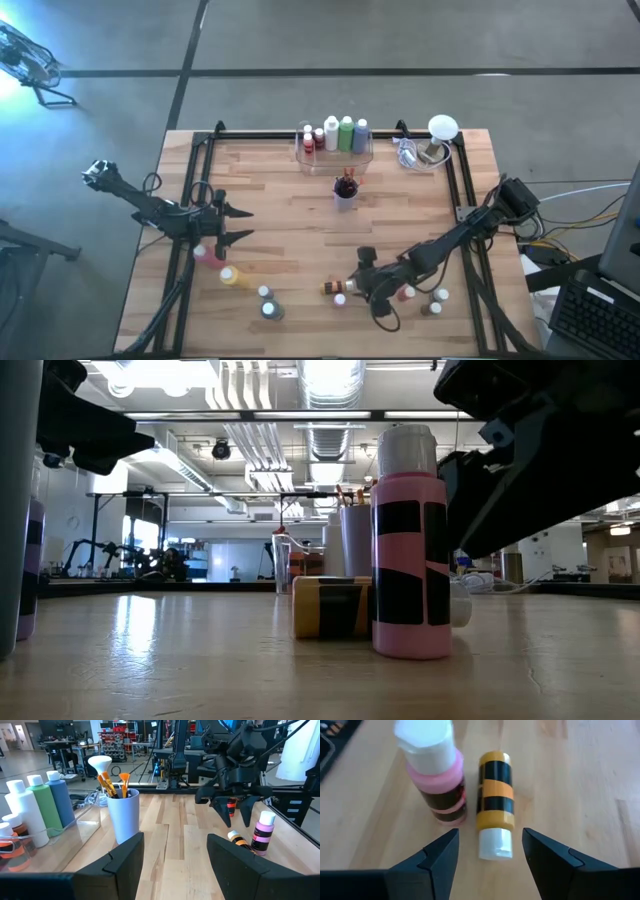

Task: Pick & Place Paint Supplies
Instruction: Put the yellow black paint bottle into the transparent bin

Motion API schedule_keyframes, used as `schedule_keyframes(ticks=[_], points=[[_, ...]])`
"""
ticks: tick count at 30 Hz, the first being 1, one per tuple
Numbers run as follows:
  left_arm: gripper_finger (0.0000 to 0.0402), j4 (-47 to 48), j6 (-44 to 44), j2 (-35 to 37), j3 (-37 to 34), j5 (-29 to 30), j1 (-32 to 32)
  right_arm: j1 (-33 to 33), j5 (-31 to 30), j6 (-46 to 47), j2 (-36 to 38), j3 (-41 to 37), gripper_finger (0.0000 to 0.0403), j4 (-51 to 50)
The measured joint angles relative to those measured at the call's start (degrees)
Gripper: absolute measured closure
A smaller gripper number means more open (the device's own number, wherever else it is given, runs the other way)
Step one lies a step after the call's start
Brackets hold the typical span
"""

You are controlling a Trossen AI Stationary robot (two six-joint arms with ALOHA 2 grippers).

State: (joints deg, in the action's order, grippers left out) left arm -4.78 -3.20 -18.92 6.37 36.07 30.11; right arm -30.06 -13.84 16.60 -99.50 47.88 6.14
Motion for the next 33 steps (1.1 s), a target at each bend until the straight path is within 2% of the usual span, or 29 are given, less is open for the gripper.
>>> schedule_keyframes(ticks=[8, 15, 21, 33], points=[[0.0179, -0.4, 0.0, 0.0, 0.0, 0.0, 0.0, 0.4, 1.0, 0.5, 0.0, 0.0, 0.0188, 0.3], [0.0179, -0.9, 0.4, 0.0, 0.0, 0.0, 0.0, 1.7, 4.9, 1.6, -6.1, 1.5, 0.0188, 1.6], [0.0179, -0.8, 0.4, 0.0, 0.0, 0.0, 0.0, 1.9, 4.9, 0.5, -6.0, 2.3, 0.0186, 2.0], [0.0179, -0.8, 0.4, 0.0, 0.0, 0.0, 0.0, 3.0, 6.4, 0.6, -7.5, 2.1, 0.0221, 2.5]])
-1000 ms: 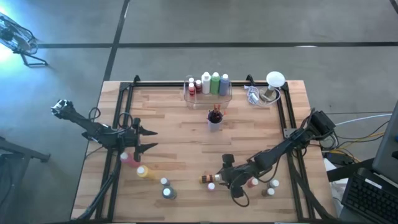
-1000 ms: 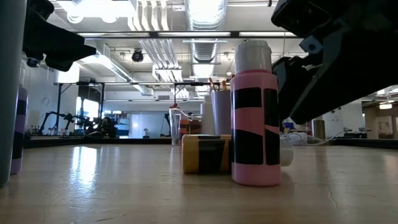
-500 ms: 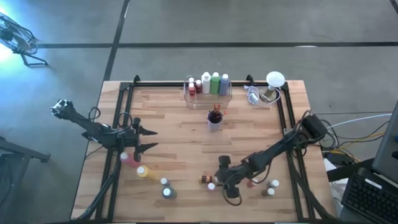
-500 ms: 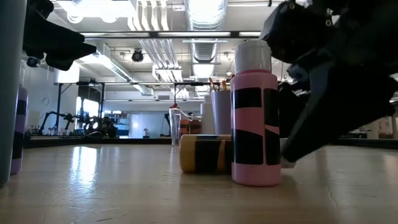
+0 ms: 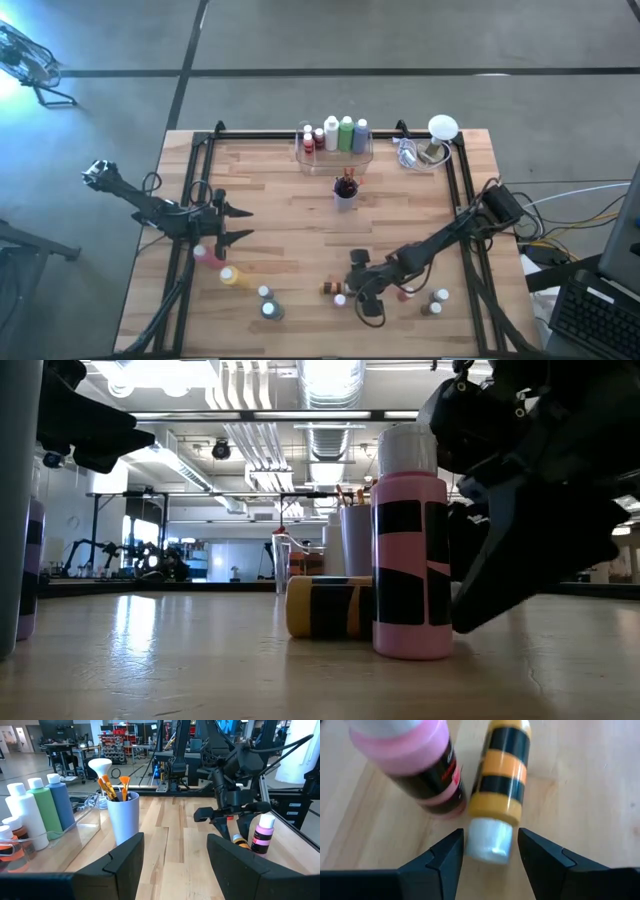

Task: Pick & Place Paint Supplies
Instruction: Put the yellow black paint bottle into the transparent bin

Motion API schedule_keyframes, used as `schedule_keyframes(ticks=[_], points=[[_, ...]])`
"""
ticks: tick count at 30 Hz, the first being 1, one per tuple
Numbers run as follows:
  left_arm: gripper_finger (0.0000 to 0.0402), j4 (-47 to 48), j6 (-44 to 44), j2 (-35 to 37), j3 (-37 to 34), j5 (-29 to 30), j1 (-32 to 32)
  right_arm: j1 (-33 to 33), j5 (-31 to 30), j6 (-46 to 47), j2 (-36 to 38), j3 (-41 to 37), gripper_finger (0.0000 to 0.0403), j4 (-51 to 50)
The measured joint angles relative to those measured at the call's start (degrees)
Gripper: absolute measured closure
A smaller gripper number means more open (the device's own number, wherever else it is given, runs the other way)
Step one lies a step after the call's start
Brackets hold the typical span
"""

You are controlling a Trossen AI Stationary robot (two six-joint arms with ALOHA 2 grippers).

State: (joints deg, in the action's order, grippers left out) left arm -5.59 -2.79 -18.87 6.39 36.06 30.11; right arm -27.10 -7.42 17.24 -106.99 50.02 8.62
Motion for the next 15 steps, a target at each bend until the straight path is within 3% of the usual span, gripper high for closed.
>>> schedule_keyframes(ticks=[11, 15], points=[[0.0179, 0.0, 0.0, 0.0, 0.0, 0.0, 0.0, 0.9, -2.0, -1.9, 0.0, 0.0, 0.029, 0.9], [0.0179, 0.0, 0.0, 0.0, 0.0, 0.0, 0.0, 0.9, -2.2, -2.6, 0.4, 0.0, 0.029, -0.3]])
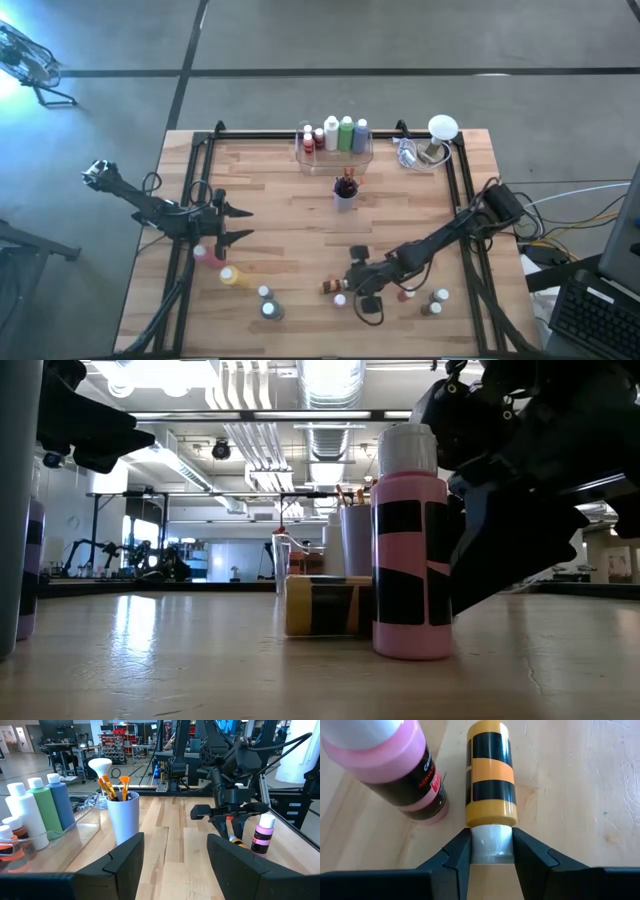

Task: Pick & Place Paint Supplies
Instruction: Put the yellow black paint bottle into the transparent bin

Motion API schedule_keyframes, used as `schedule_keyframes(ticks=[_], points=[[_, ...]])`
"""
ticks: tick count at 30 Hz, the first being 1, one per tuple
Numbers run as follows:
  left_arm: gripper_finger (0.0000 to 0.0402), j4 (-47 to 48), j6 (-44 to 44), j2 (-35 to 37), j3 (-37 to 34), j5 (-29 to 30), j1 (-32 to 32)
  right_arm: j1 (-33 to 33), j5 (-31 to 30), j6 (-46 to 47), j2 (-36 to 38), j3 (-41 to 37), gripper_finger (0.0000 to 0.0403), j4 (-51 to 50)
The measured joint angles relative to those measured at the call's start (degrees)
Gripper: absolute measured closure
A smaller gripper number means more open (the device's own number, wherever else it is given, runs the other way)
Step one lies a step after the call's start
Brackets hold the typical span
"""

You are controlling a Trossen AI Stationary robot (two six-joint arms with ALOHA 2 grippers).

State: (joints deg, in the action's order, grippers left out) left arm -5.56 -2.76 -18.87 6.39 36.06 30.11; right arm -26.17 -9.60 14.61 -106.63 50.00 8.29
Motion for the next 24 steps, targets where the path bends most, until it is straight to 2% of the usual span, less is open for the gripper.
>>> schedule_keyframes(ticks=[10, 15, 20, 24], points=[[0.0179, 0.0, 0.0, 0.0, 0.0, 0.0, 0.0, 0.0, -8.8, -1.7, 5.8, 2.1, 0.0288, -16.5], [0.0179, -1.2, -1.1, 0.0, 0.0, 0.0, 0.0, 0.0, -9.0, -3.0, 11.5, 2.3, 0.029, -20.3], [0.0179, -6.8, -7.3, 0.0, 0.0, 0.0, 0.0, 0.0, -9.1, -4.4, 18.3, 2.3, 0.029, -25.1], [0.0179, -11.8, -8.0, 0.0, 0.2, 0.3, 0.0, 0.0, -10.5, -5.5, 23.4, 2.4, 0.029, -29.9]])
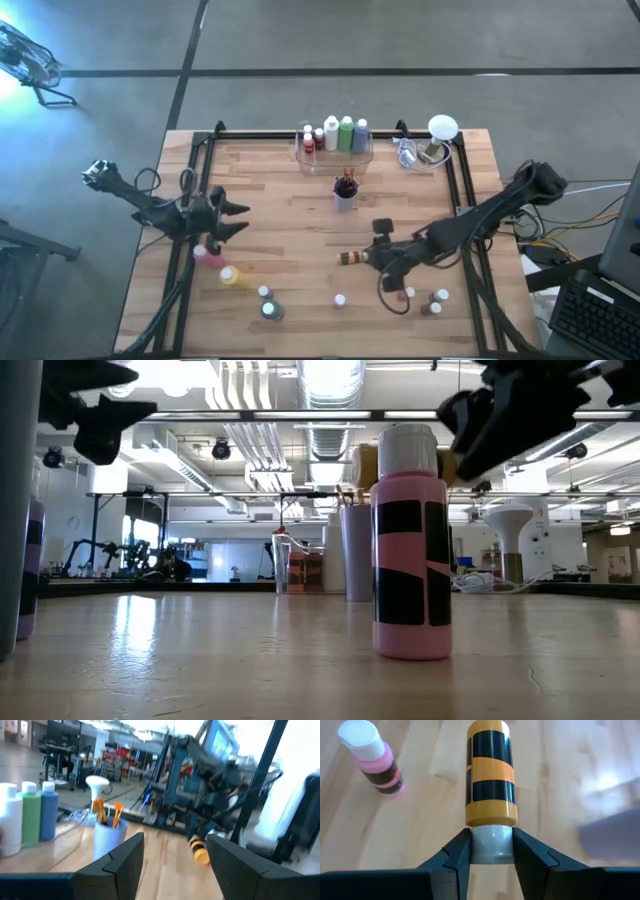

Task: Pick & Place Paint Supplies
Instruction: Put the yellow black paint bottle into the transparent bin

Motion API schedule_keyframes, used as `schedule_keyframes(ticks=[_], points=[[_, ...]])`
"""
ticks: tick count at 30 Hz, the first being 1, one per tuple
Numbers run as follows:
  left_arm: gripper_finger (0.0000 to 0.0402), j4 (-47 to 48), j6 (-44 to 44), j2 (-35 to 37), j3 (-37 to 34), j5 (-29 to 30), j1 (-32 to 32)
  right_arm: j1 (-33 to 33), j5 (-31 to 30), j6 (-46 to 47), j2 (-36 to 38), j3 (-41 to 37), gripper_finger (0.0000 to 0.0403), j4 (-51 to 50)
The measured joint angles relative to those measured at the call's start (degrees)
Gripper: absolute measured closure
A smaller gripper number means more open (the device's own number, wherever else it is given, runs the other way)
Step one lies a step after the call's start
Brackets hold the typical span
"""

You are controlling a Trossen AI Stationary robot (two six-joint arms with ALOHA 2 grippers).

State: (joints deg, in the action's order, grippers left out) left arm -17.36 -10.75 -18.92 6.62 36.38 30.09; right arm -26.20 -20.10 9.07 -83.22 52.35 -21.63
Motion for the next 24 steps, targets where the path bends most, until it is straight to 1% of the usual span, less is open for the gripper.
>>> schedule_keyframes(ticks=[4, 8, 12, 16, 19, 23, 24], points=[[0.0179, -0.6, -3.9, -1.2, 2.2, -0.8, 0.0, -0.1, -4.3, -3.0, 3.8, 1.0, 0.029, -4.9], [0.0179, -0.6, -10.8, -5.4, 5.1, -2.0, -0.3, -1.2, -8.5, -10.9, 5.2, 1.4, 0.029, -5.6], [0.0179, -0.1, -19.1, -11.9, 8.3, -4.3, -1.0, -3.2, -14.7, -17.7, 4.2, 3.4, 0.029, -5.6], [0.0179, -0.1, -24.4, -19.4, 13.1, -7.0, -2.7, -6.4, -24.3, -25.2, 1.1, 6.8, 0.029, -5.5], [0.0179, 0.0, -27.8, -24.5, 18.1, -12.6, -5.0, -8.7, -31.9, -30.5, -2.0, 9.7, 0.029, -5.4], [0.0179, 1.8, -31.4, -30.7, 26.6, -25.4, -9.3, -11.0, -37.9, -36.2, -6.7, 13.1, 0.029, -5.5], [0.0179, 4.4, -32.5, -32.3, 29.0, -28.3, -10.5, -11.5, -39.4, -37.6, -8.0, 13.8, 0.029, -5.5]])
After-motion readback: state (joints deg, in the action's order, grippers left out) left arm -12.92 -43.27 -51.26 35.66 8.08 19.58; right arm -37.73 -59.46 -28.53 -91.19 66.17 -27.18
